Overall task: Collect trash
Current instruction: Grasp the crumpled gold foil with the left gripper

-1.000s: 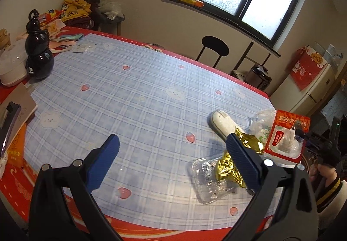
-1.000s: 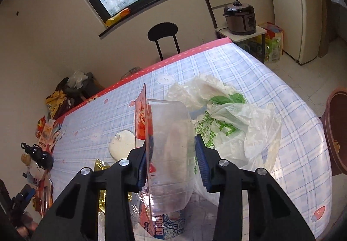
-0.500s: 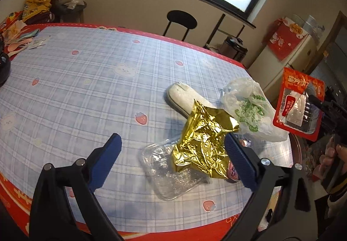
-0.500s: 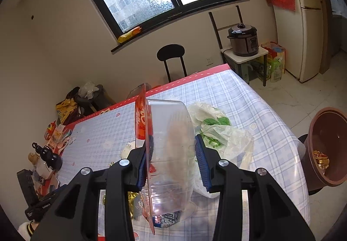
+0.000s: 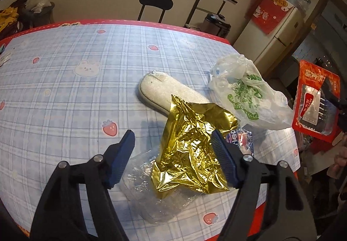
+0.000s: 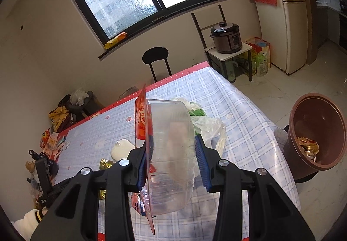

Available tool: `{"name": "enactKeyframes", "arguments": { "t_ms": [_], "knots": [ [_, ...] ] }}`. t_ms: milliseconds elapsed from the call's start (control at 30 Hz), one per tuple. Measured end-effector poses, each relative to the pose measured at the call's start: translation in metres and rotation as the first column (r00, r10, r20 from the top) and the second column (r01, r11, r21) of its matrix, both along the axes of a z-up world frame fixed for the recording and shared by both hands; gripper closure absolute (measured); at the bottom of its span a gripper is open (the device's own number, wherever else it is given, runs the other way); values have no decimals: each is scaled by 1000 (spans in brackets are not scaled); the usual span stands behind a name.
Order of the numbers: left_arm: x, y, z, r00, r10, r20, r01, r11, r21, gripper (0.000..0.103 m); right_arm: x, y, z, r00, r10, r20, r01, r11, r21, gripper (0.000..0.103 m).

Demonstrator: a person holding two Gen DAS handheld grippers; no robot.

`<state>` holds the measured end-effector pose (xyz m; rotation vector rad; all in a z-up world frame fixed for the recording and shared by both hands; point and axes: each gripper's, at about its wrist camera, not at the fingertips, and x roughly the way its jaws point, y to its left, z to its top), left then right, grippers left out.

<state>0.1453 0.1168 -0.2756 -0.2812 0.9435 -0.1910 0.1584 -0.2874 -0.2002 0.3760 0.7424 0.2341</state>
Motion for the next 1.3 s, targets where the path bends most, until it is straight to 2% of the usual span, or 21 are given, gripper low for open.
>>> {"name": "enactKeyframes", "arguments": {
  "t_ms": [133,267,400,600,667,733,833,933,1067,1300],
  "knots": [
    [8,-5,-5,999,-47,-15,46,999,-11,33,0,0,-1,1000,-10,4,10,1000,7,64],
    [21,-5,-22,997,-64,-54,60,996,-73,48,1,4,-5,1000,-8,-12,8,1000,2,64],
    [31,3,-39,995,-57,-78,44,985,-167,48,2,1,-4,1000,-24,-19,24,1000,-12,64],
    [44,2,-60,989,-106,-108,79,971,-227,49,8,2,-5,999,-44,-25,43,999,-31,64],
    [42,-2,-62,989,-100,-112,74,973,-219,69,9,4,-6,999,-42,-31,41,999,-29,64],
    [41,-3,-60,990,-94,-106,69,974,-214,79,10,6,-5,999,-34,-30,33,999,-32,64],
    [33,-1,-43,993,-102,-54,88,971,-222,92,12,6,-2,999,-27,-28,26,999,-28,64],
    [24,5,-22,997,-80,-7,77,974,-211,92,16,8,3,1000,-15,-14,15,1000,-23,64],
    [7,19,9,998,-7,62,19,978,-207,92,19,14,10,1000,11,9,-11,1000,-11,64],
    [-26,41,62,982,93,166,-70,987,-142,92,20,10,17,999,36,35,-36,999,21,64]
  ]
}}
